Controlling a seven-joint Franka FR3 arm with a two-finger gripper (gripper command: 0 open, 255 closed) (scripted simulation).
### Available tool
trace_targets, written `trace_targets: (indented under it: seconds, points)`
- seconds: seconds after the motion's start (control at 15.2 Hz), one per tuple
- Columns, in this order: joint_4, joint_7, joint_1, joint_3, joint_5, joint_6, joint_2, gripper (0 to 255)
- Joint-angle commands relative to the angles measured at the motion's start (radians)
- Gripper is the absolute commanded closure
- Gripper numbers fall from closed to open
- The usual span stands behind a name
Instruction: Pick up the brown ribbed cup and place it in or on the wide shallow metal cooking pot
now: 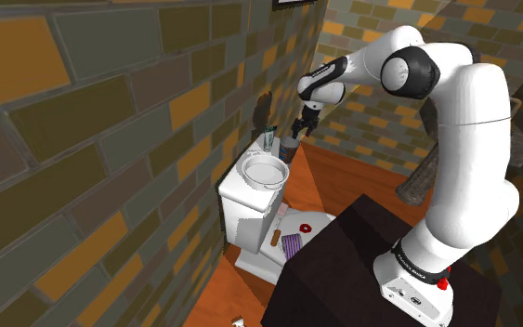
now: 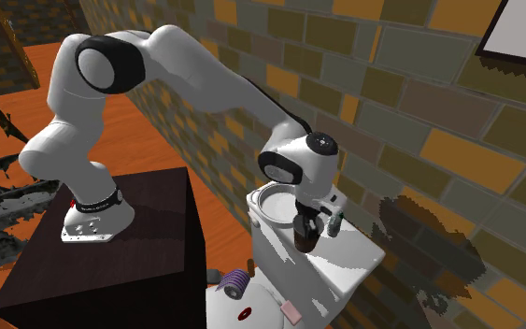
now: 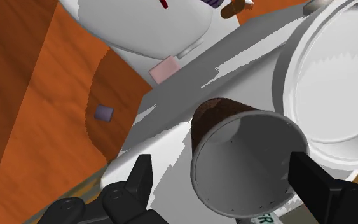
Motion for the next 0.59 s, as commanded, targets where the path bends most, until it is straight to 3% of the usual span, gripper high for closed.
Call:
trace_targets:
  seconds: [0.0,0.53]
  points:
    - [0.095,-0.012,-0.028,0.011,0.018,-0.017,0.083,0]
    - [0.119,-0.024,-0.036,0.031,0.04,0.041,0.166,0]
